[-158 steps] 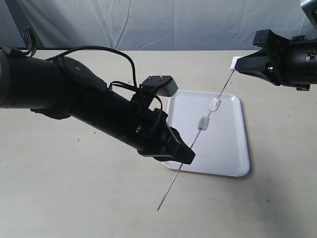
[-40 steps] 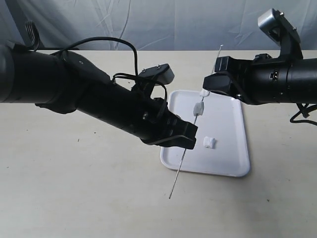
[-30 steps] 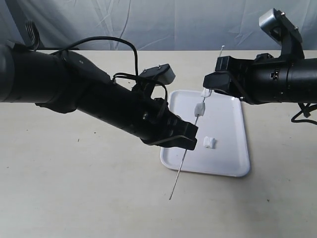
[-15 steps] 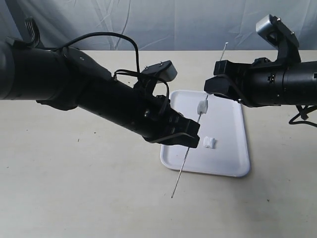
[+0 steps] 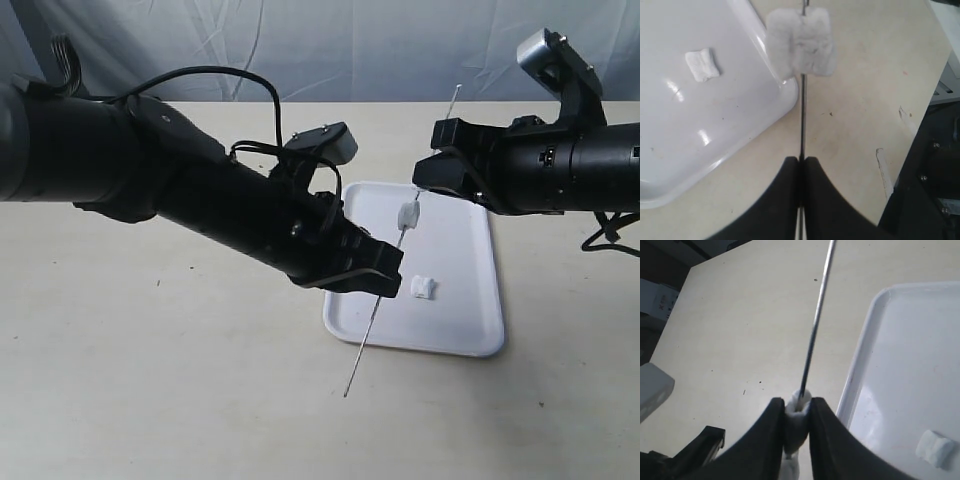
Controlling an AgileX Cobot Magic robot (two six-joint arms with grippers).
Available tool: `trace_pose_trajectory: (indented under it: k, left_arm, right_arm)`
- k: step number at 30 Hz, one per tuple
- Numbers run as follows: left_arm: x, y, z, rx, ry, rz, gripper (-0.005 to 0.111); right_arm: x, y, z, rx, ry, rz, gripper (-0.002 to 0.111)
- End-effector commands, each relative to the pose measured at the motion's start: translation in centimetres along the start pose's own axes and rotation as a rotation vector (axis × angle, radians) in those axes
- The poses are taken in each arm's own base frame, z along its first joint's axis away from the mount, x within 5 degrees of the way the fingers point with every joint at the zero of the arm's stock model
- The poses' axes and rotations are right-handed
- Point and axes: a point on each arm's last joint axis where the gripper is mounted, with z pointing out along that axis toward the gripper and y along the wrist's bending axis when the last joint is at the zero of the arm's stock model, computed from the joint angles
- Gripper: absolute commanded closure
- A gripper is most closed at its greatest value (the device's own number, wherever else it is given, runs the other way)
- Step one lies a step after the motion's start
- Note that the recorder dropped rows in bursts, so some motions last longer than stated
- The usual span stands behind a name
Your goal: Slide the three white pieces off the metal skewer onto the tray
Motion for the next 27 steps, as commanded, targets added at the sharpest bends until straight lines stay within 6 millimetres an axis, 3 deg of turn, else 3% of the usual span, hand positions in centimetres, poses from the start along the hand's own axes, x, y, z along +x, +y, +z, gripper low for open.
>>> trace_pose_trajectory:
  k: [1, 5, 10, 27]
  left_arm:
    - [-0.2, -0.1, 0.0, -0.009, -0.011, 0.009, 0.107]
    - [-0.2, 0.2, 0.1, -0.026, -0.014, 0.014, 0.107]
    - [0.1, 0.7, 0.7, -0.031, 0.004, -0.003, 0.107]
    - [0.3, 0.8, 1.0, -0.025, 0.03, 0.007, 0.107]
  right_arm:
    - [-0.2, 0.2, 0.0, -0.017, -0.004, 0.0, 0.091]
    - [-0.2, 0.2, 0.0, -0.017, -0.005, 0.002, 0.091]
    - [-0.2, 0.3, 0.0, -0.024, -0.012, 0.018, 0.109]
    - [-0.4, 0.0, -0.1, 0.004, -0.029, 0.009, 0.106]
